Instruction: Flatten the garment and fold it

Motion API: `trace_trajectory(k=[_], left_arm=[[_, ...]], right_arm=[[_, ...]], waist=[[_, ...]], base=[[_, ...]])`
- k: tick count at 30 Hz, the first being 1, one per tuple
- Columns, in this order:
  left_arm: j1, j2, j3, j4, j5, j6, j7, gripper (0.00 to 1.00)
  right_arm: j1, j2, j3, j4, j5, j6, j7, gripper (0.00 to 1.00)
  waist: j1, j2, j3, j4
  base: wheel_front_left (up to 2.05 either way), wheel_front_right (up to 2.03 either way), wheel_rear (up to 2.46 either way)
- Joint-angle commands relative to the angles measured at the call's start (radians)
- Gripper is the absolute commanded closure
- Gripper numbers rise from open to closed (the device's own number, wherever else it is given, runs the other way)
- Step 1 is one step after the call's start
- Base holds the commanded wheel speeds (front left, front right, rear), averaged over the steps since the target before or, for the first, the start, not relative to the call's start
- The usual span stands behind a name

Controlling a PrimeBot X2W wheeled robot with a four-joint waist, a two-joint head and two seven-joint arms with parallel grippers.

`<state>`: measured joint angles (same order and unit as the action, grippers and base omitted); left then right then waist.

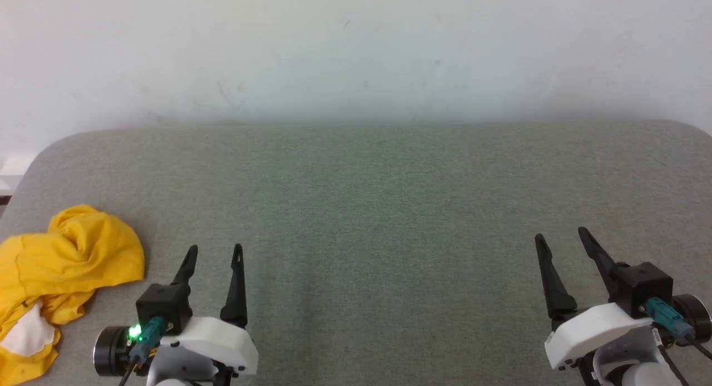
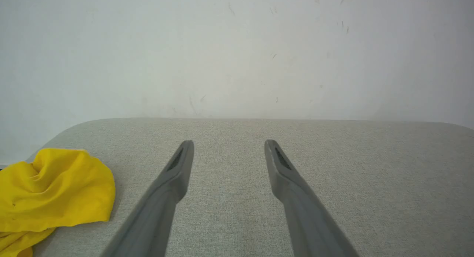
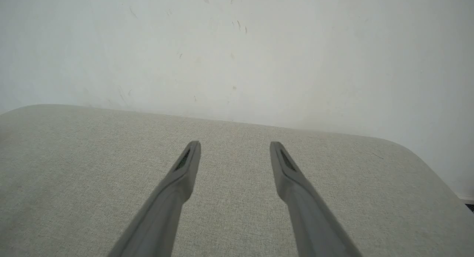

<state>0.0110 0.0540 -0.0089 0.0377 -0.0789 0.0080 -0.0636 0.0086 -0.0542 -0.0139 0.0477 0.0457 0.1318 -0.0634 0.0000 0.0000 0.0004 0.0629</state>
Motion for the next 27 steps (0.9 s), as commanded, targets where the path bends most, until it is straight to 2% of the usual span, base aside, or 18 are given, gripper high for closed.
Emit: trace_trajectory(k=[1, 27], left_arm=[[-0.017, -0.001, 0.003, 0.005, -0.012, -0.007, -0.01, 0.0], [-0.007, -0.002, 0.046, 0.028, -0.096, 0.0, -0.064, 0.0]], right_arm=[[-0.009, 0.001, -0.002, 0.003, 0.009, 0.0, -0.008, 0.0], [-0.004, 0.002, 0.038, -0.066, 0.009, -0.001, -0.001, 0.0]], waist=[[0.0, 0.0, 0.001, 0.014], [0.0, 0.0, 0.007, 0.205]], base=[[0.0, 0.0, 0.0], [0.0, 0.0, 0.0]])
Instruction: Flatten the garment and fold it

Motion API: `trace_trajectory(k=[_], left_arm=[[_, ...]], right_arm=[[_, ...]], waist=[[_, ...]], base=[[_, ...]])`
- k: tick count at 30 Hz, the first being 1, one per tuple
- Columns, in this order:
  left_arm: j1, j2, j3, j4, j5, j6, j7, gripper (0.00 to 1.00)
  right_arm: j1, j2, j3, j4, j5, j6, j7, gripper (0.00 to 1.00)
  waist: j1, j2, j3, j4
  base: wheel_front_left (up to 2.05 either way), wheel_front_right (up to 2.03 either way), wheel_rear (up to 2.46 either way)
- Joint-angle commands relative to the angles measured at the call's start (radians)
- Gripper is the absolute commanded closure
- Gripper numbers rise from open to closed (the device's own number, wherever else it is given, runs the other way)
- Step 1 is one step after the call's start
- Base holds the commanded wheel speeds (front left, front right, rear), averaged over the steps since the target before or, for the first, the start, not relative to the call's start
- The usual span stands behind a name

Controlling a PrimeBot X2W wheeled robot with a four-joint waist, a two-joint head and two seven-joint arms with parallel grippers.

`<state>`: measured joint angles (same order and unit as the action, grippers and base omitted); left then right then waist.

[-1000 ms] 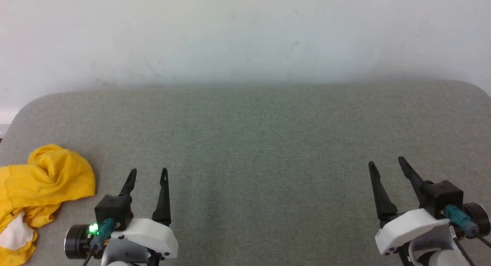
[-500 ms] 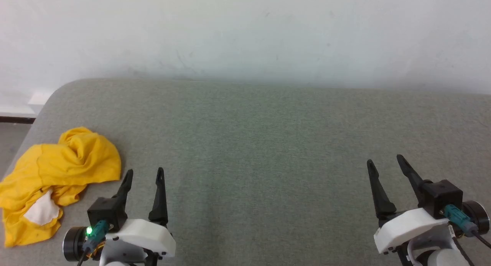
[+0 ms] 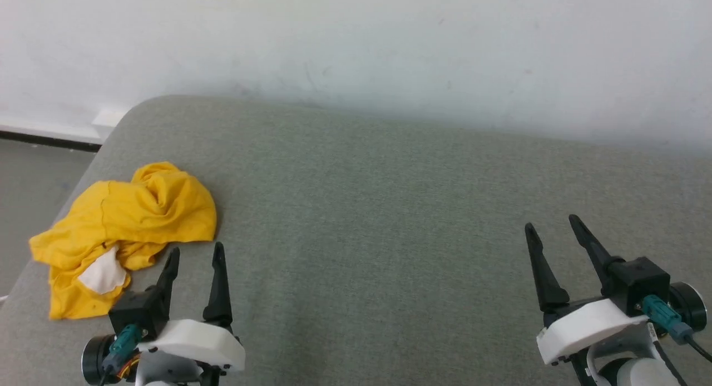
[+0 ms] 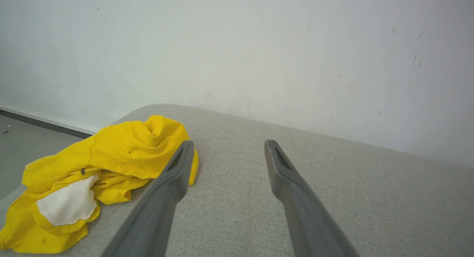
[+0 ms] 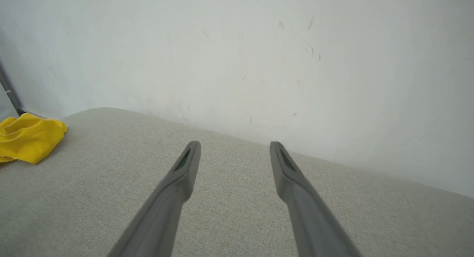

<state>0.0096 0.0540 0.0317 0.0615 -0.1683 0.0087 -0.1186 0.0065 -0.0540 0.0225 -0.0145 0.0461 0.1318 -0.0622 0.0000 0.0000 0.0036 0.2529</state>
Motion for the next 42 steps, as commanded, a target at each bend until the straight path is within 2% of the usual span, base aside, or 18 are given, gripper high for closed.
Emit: trace_trajectory(k=[1, 14, 24, 28, 32, 39, 42], left_arm=[[-0.006, -0.002, 0.008, 0.005, -0.01, 0.0, -0.011, 0.0], [-0.035, -0.002, 0.064, -0.015, -0.048, 0.009, -0.038, 0.0], [-0.224, 0.011, 0.16, -0.056, -0.026, -0.02, -0.059, 0.0], [-0.339, 0.055, 0.199, -0.033, -0.025, -0.045, -0.068, 0.0], [-0.451, 0.129, 0.211, 0.067, -0.027, -0.061, -0.056, 0.0], [-0.621, 0.265, 0.191, 0.328, -0.05, -0.094, 0.12, 0.0], [-0.673, 0.302, 0.174, 0.453, -0.08, -0.106, 0.217, 0.0]], right_arm=[[-0.002, 0.002, 0.003, -0.008, 0.008, -0.001, -0.001, 0.0], [-0.011, 0.002, 0.025, -0.036, 0.011, -0.001, 0.007, 0.0], [-0.055, 0.003, 0.04, -0.076, -0.016, -0.001, 0.04, 0.0], [-0.08, 0.003, 0.043, -0.094, -0.028, -0.001, 0.053, 0.0], [-0.105, 0.003, 0.048, -0.107, -0.041, -0.001, 0.062, 0.0], [-0.148, -0.001, 0.054, -0.116, -0.051, -0.001, 0.067, 0.0], [-0.166, -0.005, 0.063, -0.113, -0.052, -0.001, 0.071, 0.0]], waist=[[0.0, 0.0, 0.005, 0.022], [0.0, 0.0, 0.036, 0.087], [0.0, 0.0, 0.133, 0.091], [0.0, 0.0, 0.188, 0.081], [0.0, 0.0, 0.245, 0.071], [0.0, 0.0, 0.333, 0.065], [0.0, 0.0, 0.359, 0.064]], base=[[0.0, 0.0, 0.0], [0.0, 0.0, 0.0], [0.0, 0.0, 0.0], [0.0, 0.0, 0.0], [0.0, 0.0, 0.0], [0.0, 0.0, 0.0], [0.0, 0.0, 0.0]])
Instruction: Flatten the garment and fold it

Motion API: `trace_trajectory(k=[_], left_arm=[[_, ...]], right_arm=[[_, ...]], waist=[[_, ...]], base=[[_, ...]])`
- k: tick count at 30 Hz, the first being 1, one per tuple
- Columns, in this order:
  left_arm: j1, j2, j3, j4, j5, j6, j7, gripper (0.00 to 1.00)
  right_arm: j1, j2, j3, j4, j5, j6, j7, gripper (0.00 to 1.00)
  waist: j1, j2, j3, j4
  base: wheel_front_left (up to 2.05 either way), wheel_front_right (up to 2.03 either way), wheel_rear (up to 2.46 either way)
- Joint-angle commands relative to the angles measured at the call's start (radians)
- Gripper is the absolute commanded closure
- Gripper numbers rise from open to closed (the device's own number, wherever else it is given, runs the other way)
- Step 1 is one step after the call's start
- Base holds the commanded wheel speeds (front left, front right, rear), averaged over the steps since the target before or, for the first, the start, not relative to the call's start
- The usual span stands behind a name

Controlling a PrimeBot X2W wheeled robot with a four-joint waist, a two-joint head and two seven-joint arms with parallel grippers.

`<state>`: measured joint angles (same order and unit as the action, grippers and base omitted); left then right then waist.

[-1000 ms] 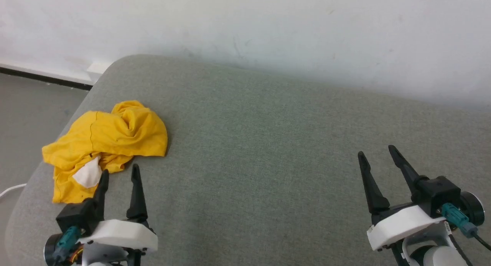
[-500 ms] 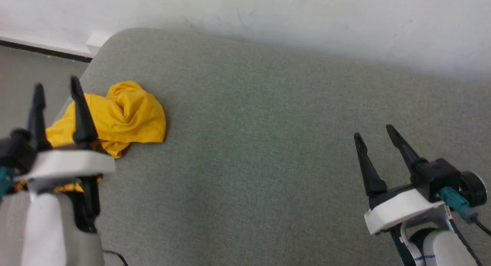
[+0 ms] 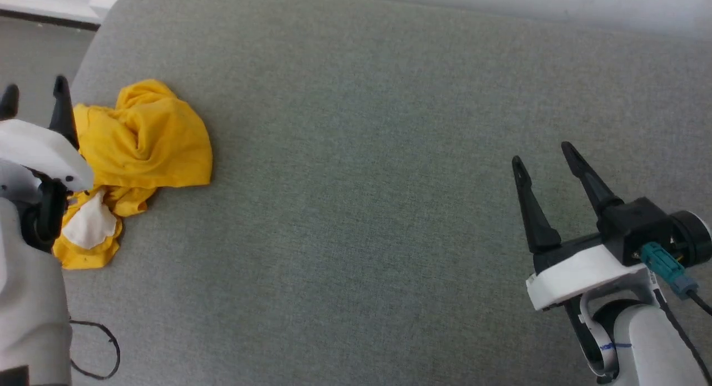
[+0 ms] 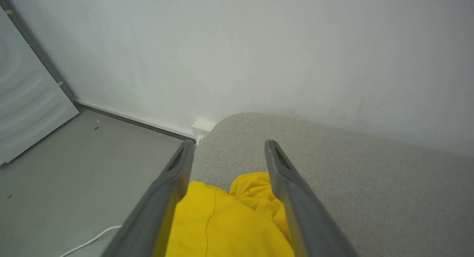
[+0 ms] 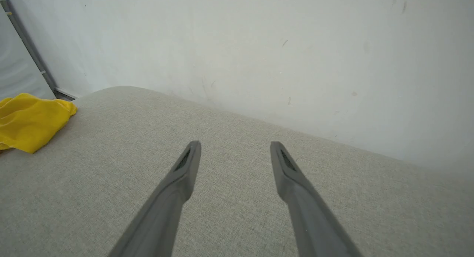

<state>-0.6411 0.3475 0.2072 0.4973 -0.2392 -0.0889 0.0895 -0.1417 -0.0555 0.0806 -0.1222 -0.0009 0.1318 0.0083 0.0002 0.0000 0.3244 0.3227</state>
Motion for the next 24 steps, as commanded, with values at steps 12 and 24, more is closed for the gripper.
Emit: trace_trajectory(k=[12, 24], left_arm=[[-0.145, 0.065, -0.065, 0.363, -0.2, -0.029, 0.337, 0.0], [-0.222, 0.128, -0.15, 0.543, -0.3, -0.042, 0.51, 1.0]], right_arm=[[-0.084, -0.02, 0.047, -0.003, 0.008, -0.001, 0.007, 0.0], [-0.112, -0.016, 0.064, 0.021, 0.027, -0.001, -0.015, 0.0]], waist=[[-0.0002, 0.0, 0.126, -0.008], [-0.0002, 0.0, 0.144, -0.014]], base=[[0.0, 0.0, 0.0], [0.0, 0.0, 0.0]])
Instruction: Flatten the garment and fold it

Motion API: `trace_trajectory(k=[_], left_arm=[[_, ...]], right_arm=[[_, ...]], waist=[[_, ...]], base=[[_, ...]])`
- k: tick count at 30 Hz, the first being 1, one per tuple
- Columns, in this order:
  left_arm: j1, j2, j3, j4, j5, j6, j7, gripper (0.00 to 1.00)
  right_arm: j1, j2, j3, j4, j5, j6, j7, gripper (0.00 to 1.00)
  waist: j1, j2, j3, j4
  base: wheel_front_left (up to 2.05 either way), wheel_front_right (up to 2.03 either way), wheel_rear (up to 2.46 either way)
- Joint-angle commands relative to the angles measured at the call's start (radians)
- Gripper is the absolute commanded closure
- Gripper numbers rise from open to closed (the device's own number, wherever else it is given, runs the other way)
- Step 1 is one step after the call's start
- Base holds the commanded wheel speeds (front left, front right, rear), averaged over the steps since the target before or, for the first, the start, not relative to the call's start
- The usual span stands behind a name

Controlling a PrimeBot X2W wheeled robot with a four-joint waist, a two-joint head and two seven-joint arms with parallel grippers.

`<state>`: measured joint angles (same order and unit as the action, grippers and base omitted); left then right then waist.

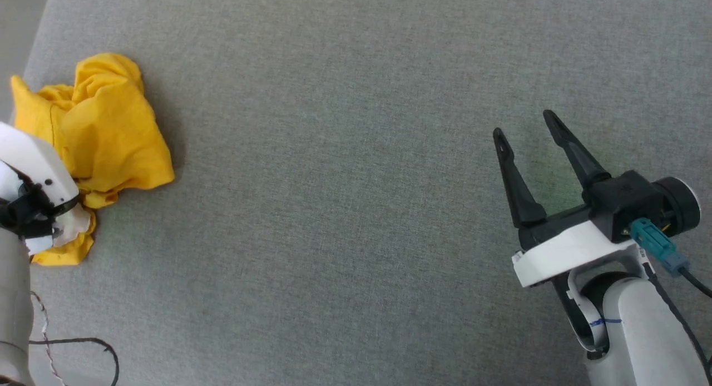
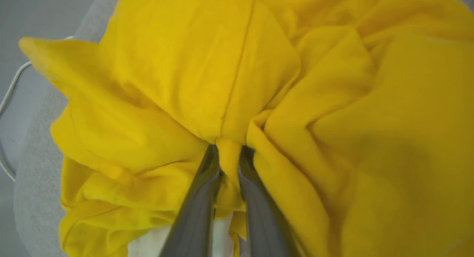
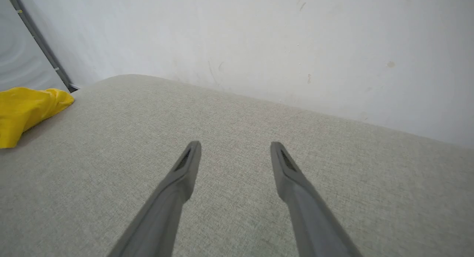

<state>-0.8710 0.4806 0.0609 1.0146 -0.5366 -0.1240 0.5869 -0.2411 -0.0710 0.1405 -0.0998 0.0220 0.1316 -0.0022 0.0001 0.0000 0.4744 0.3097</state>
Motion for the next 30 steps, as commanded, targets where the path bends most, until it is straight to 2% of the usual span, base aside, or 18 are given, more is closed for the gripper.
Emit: trace_trajectory(k=[1, 4, 7, 13, 18, 23, 30], left_arm=[[0.008, 0.0, -0.011, 0.02, 0.001, -0.007, -0.005, 1.0], [-0.002, 0.027, -0.024, 0.0, 0.023, -0.003, -0.091, 1.0], [-0.021, 0.05, -0.028, -0.033, 0.057, 0.031, -0.224, 1.0], [-0.072, 0.062, -0.063, -0.114, 0.136, 0.064, -0.506, 1.0], [-0.117, 0.06, -0.104, -0.188, 0.196, 0.069, -0.71, 1.0], [-0.161, 0.031, -0.145, -0.268, 0.22, 0.049, -0.797, 1.0], [-0.136, -0.067, -0.203, -0.435, 0.193, 0.028, -0.789, 1.0]], right_arm=[[-0.01, 0.001, 0.002, 0.003, 0.006, -0.001, -0.009, 0.0], [0.0, 0.006, -0.005, 0.019, 0.015, -0.001, -0.025, 0.0], [0.015, 0.012, -0.014, 0.038, 0.03, -0.001, -0.041, 0.0], [0.048, 0.019, -0.041, 0.065, 0.053, -0.001, -0.07, 0.0], [0.086, 0.02, -0.07, 0.08, 0.09, -0.001, -0.09, 0.0], [0.129, 0.021, -0.105, 0.074, 0.11, -0.001, -0.097, 0.0], [0.168, 0.021, -0.143, 0.036, 0.119, -0.001, -0.085, 0.0]], waist=[[-0.0001, 0.0, -0.016, -0.003], [-0.0001, 0.0, -0.055, -0.006], [-0.0001, 0.0, -0.102, -0.008], [-0.0001, 0.0, -0.203, -0.015], [-0.0001, 0.0, -0.287, -0.035], [-0.0001, 0.0, -0.351, -0.074], [-0.0001, 0.0, -0.393, -0.178]], base=[[0.0, 0.0, 0.0], [0.0, 0.0, 0.0], [0.0, 0.0, 0.0], [0.0, 0.0, 0.0], [0.0, 0.0, 0.0], [0.0, 0.0, 0.0], [0.0, 0.0, 0.0]])
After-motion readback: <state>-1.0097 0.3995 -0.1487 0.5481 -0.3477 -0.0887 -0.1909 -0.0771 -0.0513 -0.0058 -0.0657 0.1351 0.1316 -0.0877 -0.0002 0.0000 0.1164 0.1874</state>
